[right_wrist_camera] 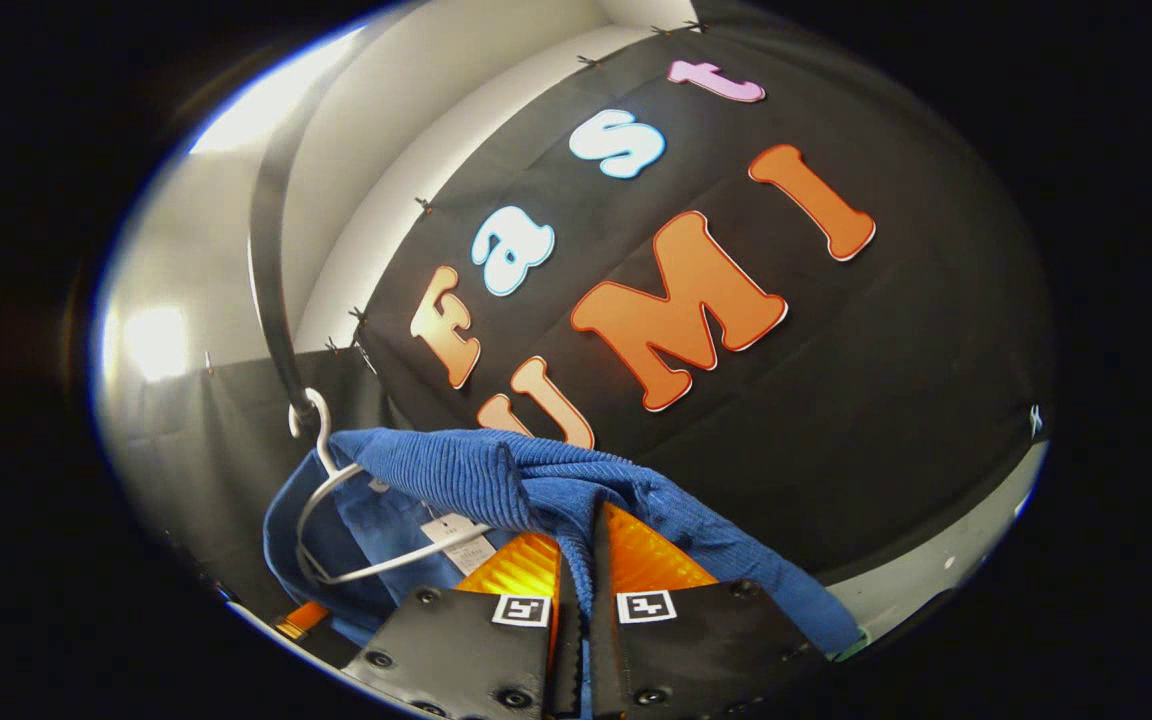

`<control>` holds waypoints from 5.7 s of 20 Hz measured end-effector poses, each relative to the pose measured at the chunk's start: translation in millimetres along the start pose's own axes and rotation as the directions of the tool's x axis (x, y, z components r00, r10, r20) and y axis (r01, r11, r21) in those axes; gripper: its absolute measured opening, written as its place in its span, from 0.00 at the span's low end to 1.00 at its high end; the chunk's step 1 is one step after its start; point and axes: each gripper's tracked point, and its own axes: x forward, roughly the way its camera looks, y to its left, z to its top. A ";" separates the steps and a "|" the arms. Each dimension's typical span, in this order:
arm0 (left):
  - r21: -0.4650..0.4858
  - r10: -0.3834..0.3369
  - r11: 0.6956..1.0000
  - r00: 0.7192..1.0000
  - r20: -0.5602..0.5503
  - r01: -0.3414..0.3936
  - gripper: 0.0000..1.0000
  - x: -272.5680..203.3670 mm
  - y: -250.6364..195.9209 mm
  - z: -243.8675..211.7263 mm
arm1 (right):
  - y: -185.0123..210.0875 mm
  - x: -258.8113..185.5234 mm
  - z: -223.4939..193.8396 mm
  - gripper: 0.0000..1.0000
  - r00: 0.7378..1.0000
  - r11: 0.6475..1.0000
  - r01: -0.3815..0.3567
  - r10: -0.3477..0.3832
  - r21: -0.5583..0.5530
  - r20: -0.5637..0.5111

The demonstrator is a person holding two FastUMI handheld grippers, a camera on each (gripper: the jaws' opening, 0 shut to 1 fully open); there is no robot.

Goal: Grasp the clothes on the hanger with both hands and then place them into the laundry hamper below.

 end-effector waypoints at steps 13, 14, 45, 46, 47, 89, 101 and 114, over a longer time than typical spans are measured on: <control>0.128 0.017 0.991 0.993 0.120 -0.033 0.00 -14.0 22.4 85.8 | 0.7 7.5 35.6 0.11 0.999 0.992 -0.051 0.049 0.119 0.014; 0.126 0.013 0.992 0.992 0.124 -0.028 0.00 -12.8 22.6 90.8 | -0.3 10.5 38.6 0.11 0.998 0.989 -0.055 0.052 0.135 0.023; 0.125 0.042 0.992 0.993 -0.113 -0.028 0.00 78.0 61.8 -12.5 | -89.8 66.0 27.4 0.11 0.982 0.981 0.188 -0.188 0.050 -0.001; 0.127 0.050 0.991 0.991 -0.120 -0.034 0.00 76.8 63.0 -20.5 | -102.8 64.7 23.4 0.11 0.976 0.975 0.219 -0.219 0.039 -0.005; 0.122 0.045 0.992 0.990 -0.130 -0.029 0.00 76.5 62.1 -29.8 | -109.0 61.7 17.4 0.11 0.975 0.974 0.224 -0.224 0.045 -0.016; -0.067 -0.310 0.950 0.884 -0.351 0.306 0.00 -1.9 -189.8 -253.2 | -89.3 -85.5 -230.4 0.11 0.969 0.853 0.162 -0.233 -0.496 -0.083; -0.099 -0.270 0.961 0.801 -0.533 0.258 0.00 -15.0 -178.4 -381.9 | -176.6 -99.4 -303.1 0.11 0.926 0.843 0.255 -0.353 -0.474 -0.130; -0.090 -0.185 0.980 0.631 -0.753 0.180 0.00 -54.3 -154.7 -524.5 | -280.5 -115.5 -385.6 0.11 0.827 0.827 0.425 -0.520 -0.368 -0.214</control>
